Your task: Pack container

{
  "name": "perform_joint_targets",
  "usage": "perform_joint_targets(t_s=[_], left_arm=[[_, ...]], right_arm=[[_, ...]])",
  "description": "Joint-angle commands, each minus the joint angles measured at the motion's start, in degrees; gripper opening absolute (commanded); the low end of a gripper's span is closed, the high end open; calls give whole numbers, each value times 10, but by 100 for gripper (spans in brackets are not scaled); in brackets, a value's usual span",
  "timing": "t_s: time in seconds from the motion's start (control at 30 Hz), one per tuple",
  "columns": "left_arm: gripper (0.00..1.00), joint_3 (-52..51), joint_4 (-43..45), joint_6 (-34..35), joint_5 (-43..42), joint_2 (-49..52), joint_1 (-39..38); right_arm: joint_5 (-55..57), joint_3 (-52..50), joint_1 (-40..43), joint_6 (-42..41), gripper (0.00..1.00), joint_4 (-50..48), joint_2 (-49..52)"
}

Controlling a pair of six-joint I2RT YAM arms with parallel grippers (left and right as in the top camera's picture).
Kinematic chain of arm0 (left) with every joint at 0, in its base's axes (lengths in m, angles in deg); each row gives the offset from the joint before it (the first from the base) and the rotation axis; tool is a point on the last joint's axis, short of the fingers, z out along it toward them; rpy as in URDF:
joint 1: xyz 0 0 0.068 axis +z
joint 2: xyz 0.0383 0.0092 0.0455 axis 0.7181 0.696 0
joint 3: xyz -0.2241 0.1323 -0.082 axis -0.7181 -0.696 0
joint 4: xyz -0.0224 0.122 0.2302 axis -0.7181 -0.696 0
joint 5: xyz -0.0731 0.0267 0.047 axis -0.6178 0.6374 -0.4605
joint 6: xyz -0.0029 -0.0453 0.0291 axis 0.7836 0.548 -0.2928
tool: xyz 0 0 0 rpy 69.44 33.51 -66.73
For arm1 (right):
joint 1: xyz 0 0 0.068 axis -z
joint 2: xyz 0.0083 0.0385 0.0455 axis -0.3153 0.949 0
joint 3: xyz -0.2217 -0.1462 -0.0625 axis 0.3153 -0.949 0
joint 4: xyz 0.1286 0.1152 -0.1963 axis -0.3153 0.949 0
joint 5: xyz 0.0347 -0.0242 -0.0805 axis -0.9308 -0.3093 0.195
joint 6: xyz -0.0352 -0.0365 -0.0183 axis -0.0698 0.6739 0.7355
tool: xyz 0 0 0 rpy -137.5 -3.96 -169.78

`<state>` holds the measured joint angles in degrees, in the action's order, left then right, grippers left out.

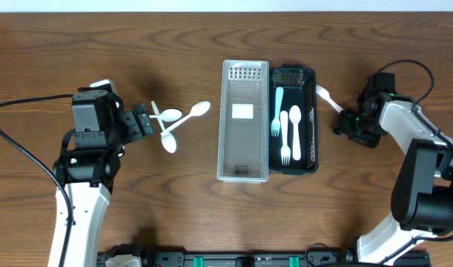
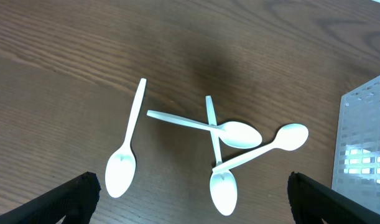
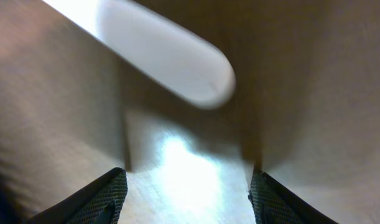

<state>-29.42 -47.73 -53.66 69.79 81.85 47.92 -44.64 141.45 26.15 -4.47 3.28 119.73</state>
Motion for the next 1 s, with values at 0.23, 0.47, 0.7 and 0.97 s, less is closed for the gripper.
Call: perform_joint_targets(t_s=[0.23, 0.47, 0.7, 0.97], left_arm=[[98, 10, -1, -9, 1, 2, -2], [98, 10, -1, -9, 1, 2, -2], [98, 10, -1, -10, 1, 2, -2], [98, 10, -1, -9, 1, 2, -2]], right_arm=[[20, -7, -10, 175, 85, -147, -79], [-51, -7, -11, 340, 86, -169, -63], [-65, -7, -10, 403, 81, -192, -25], [-64, -7, -9, 399, 72, -219, 30]])
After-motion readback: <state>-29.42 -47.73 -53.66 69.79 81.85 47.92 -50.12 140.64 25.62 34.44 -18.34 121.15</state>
